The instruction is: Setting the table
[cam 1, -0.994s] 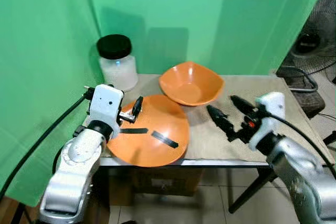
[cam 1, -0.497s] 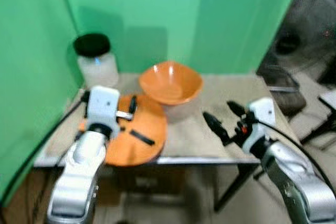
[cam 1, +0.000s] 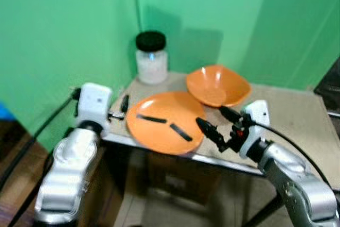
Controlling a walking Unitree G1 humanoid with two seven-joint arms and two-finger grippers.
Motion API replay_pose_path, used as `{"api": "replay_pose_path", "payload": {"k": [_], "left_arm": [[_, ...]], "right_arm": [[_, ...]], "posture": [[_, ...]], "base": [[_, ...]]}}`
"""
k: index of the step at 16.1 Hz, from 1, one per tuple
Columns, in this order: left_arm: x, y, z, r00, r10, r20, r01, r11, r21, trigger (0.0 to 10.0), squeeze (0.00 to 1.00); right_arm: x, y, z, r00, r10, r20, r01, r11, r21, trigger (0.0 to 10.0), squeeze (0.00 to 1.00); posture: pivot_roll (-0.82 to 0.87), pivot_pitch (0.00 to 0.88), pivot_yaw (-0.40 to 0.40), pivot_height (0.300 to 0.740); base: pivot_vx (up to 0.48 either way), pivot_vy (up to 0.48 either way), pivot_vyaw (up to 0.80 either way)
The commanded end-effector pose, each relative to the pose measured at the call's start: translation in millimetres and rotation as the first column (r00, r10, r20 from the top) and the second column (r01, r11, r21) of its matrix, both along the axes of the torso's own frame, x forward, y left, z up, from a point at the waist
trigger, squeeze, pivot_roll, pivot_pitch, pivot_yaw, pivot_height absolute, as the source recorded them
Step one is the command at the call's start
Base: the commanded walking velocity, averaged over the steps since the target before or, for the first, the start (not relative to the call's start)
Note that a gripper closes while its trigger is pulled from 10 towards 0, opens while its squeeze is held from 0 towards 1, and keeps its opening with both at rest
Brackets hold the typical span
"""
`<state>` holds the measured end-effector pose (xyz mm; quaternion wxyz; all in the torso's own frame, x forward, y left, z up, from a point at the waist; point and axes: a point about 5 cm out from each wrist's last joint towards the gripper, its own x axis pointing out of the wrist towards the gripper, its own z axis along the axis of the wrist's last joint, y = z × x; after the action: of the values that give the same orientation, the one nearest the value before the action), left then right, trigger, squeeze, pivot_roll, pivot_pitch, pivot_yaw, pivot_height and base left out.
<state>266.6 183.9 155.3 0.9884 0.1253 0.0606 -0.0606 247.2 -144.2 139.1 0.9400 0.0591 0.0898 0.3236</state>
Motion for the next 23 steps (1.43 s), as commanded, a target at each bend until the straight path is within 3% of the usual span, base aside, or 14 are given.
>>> {"api": "replay_pose_path", "payload": {"k": [1,3,5,6,7,9,10,12,15,18,20,23], "left_arm": [[4.3,-1.3,-4.4,0.998,-0.050,-0.044,0.050,0.999,-0.013,10.0,1.00],[10.6,7.5,-14.1,0.986,-0.132,-0.102,0.127,0.990,-0.054,10.0,1.00],[16.0,13.3,-21.3,0.979,-0.149,-0.140,0.134,0.985,-0.113,10.0,1.00],[22.5,22.0,-28.2,0.975,-0.139,-0.174,0.110,0.980,-0.167,10.0,0.22],[25.8,26.1,-33.5,0.968,-0.139,-0.208,0.096,0.974,-0.206,10.0,0.00],[31.0,32.4,-40.2,0.964,-0.125,-0.234,0.073,0.973,-0.218,10.0,0.00],[35.5,35.8,-45.1,0.961,-0.123,-0.247,0.054,0.961,-0.270,10.0,0.00],[42.0,36.2,-52.5,0.953,-0.164,-0.255,0.041,0.902,-0.429,10.0,0.00],[46.1,41.3,-59.8,0.942,-0.162,-0.293,0.017,0.897,-0.441,10.0,0.00],[48.2,40.5,-56.2,0.938,-0.225,-0.264,0.062,0.857,-0.511,10.0,0.00],[48.4,41.3,-61.4,0.930,-0.221,-0.294,0.039,0.853,-0.520,10.0,0.00],[45.3,34.0,-62.6,0.908,-0.303,-0.288,0.055,0.771,-0.635,10.0,0.00]], "right_arm": [[1.8,-2.8,-0.1,1.000,0.004,-0.029,-0.003,1.000,0.008,10.0,0.00],[8.2,-3.0,-3.4,0.996,0.022,-0.089,-0.021,1.000,0.006,10.0,0.00],[11.0,-2.6,-5.1,0.990,0.032,-0.137,-0.030,0.999,0.021,10.0,0.00],[11.8,-0.8,-5.4,0.984,0.056,-0.170,-0.051,0.998,0.033,10.0,0.00],[10.8,-0.9,-7.2,0.976,0.071,-0.204,-0.068,0.997,0.022,10.0,0.00],[10.8,-2.4,-9.6,0.974,0.072,-0.214,-0.075,0.997,-0.006,10.0,0.00],[13.2,-2.0,-11.8,0.973,0.063,-0.223,-0.066,0.998,-0.007,10.0,0.00],[18.6,4.1,-12.5,0.970,0.069,-0.233,-0.070,0.998,0.007,10.0,0.00],[25.1,8.4,-11.9,0.971,0.071,-0.229,-0.064,0.997,0.040,10.0,0.00],[28.5,12.8,-13.3,0.968,0.088,-0.234,-0.075,0.995,0.061,10.0,0.00],[29.1,15.7,-14.7,0.966,0.099,-0.240,-0.086,0.994,0.065,10.0,0.00],[29.4,20.4,-16.7,0.960,0.127,-0.248,-0.112,0.991,0.075,10.0,0.00]], "posture": [[-0.07,0.007,0.023,0.740],[-0.08,0.002,0.029,0.740],[-0.10,0.000,0.030,0.740],[-0.11,0.000,0.031,0.740],[-0.12,0.000,0.029,0.740],[-0.12,0.000,0.024,0.740],[-0.12,0.000,0.021,0.740],[-0.13,0.000,0.014,0.740],[-0.13,0.000,0.008,0.740],[-0.12,0.000,0.002,0.740],[-0.12,0.000,0.001,0.740],[-0.12,0.000,0.000,0.740]], "base": [[0.000,0.000,0.00],[0.000,0.000,0.00],[0.000,0.000,0.00],[0.000,0.000,0.00],[0.000,0.000,0.00],[0.000,0.000,0.00],[0.000,0.000,0.00],[0.000,0.000,0.00],[0.000,0.000,0.00],[0.000,0.000,0.00],[0.000,0.000,0.00],[0.000,0.000,0.00]]}}
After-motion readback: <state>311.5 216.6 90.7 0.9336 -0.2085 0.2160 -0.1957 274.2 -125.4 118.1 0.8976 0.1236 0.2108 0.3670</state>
